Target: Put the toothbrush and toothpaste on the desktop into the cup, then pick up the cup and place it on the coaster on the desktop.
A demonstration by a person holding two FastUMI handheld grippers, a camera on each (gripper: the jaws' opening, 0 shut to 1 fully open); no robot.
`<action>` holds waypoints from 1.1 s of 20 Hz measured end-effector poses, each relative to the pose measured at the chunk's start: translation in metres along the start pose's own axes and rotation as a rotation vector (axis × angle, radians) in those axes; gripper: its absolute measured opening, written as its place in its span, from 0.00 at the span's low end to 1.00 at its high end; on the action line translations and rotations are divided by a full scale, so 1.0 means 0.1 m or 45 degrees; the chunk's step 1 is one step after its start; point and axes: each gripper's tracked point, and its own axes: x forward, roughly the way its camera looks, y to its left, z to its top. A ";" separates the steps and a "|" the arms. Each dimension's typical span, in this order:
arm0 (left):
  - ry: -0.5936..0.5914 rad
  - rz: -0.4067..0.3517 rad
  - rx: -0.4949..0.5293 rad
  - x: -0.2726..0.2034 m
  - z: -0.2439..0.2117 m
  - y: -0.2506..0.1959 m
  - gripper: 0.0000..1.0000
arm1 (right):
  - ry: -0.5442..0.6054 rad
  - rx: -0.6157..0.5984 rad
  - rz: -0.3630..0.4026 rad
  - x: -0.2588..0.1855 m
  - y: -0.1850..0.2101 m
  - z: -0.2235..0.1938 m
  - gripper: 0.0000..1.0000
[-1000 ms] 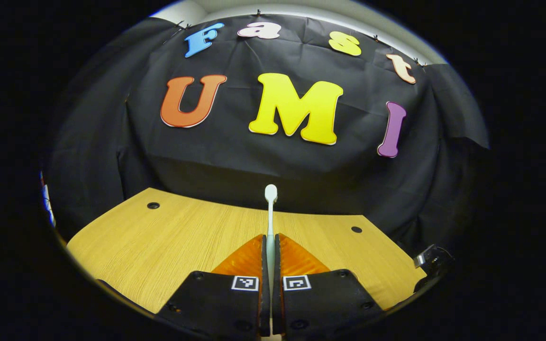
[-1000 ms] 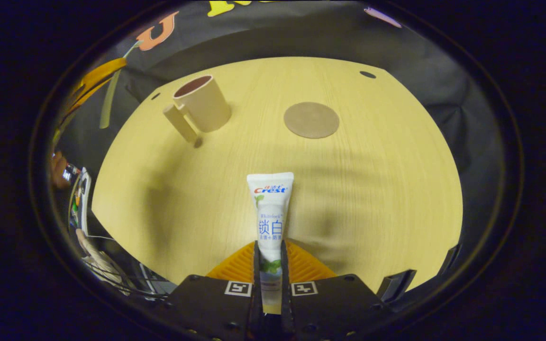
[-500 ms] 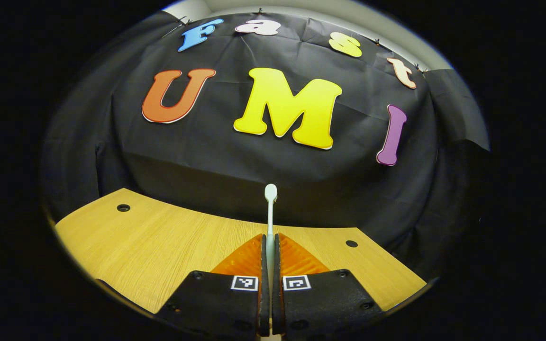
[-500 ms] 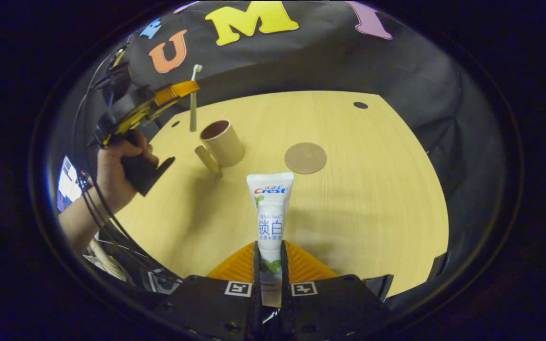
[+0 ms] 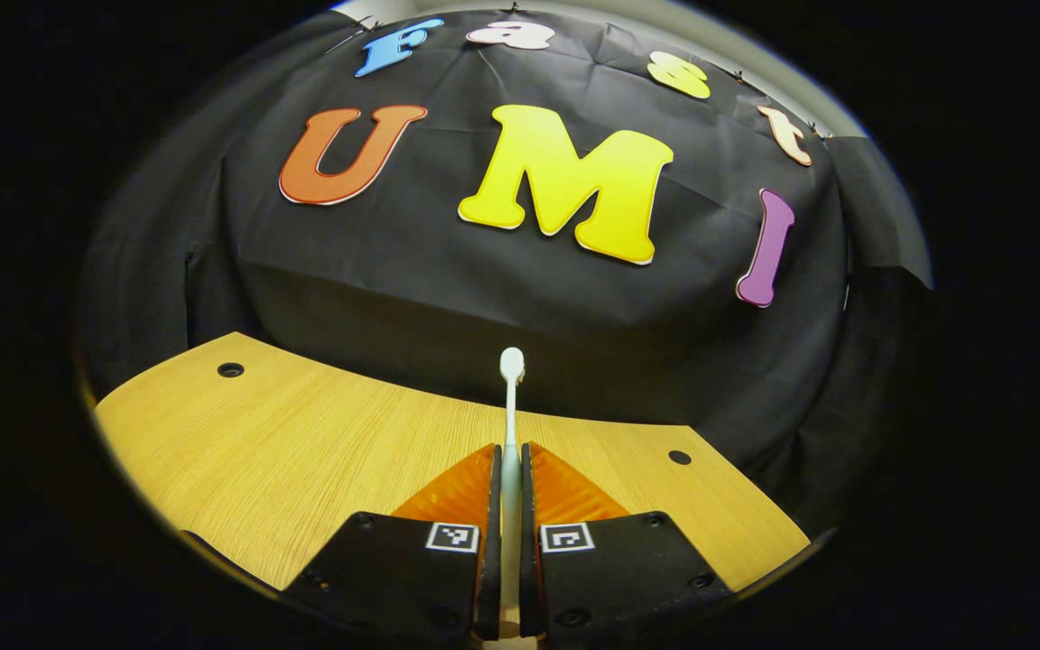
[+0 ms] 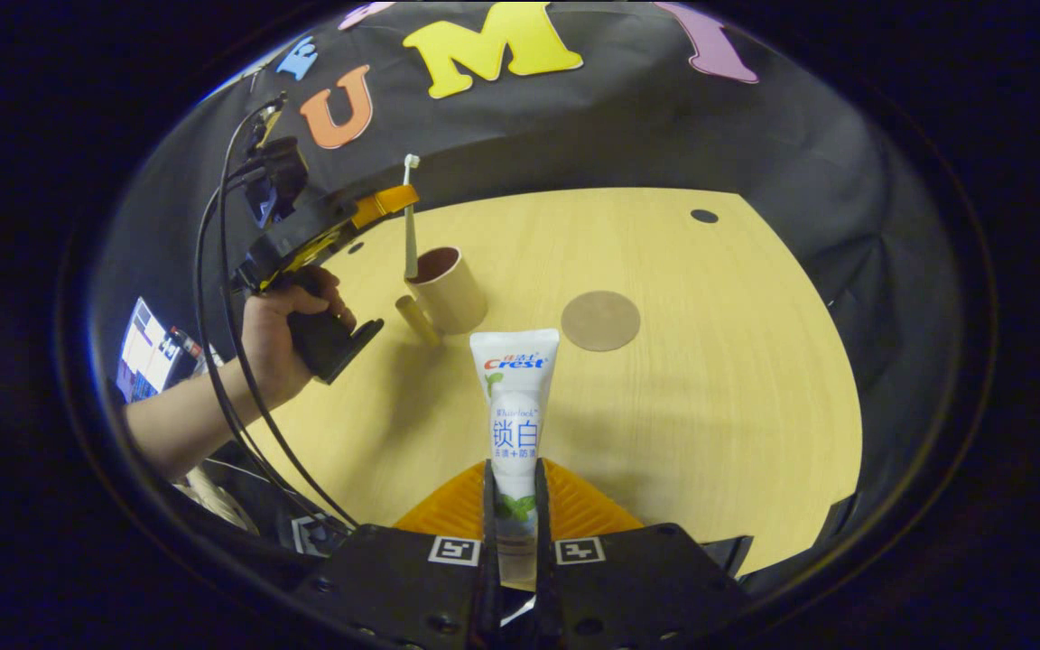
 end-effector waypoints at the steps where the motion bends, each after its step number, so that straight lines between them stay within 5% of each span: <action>1: 0.006 0.001 -0.001 -0.01 -0.02 0.00 0.12 | -0.001 0.002 0.002 0.00 0.00 0.01 0.15; 7: 0.060 0.006 0.021 -0.06 -0.16 0.00 0.25 | -0.010 0.010 0.009 0.01 -0.02 0.02 0.15; 8: 0.058 0.014 0.026 -0.09 -0.17 0.00 0.35 | -0.012 0.009 0.011 0.01 -0.02 0.02 0.15; 10: 0.054 0.014 0.040 -0.17 -0.17 -0.02 0.81 | -0.024 0.009 0.019 0.02 0.00 0.04 0.15; 12: 0.061 0.021 0.071 -0.26 -0.17 -0.01 1.00 | -0.051 -0.003 0.023 0.05 0.02 0.12 0.15; 22: 0.021 0.247 0.146 -1.21 0.14 0.71 0.98 | -0.304 -0.141 0.156 0.61 0.71 1.30 0.15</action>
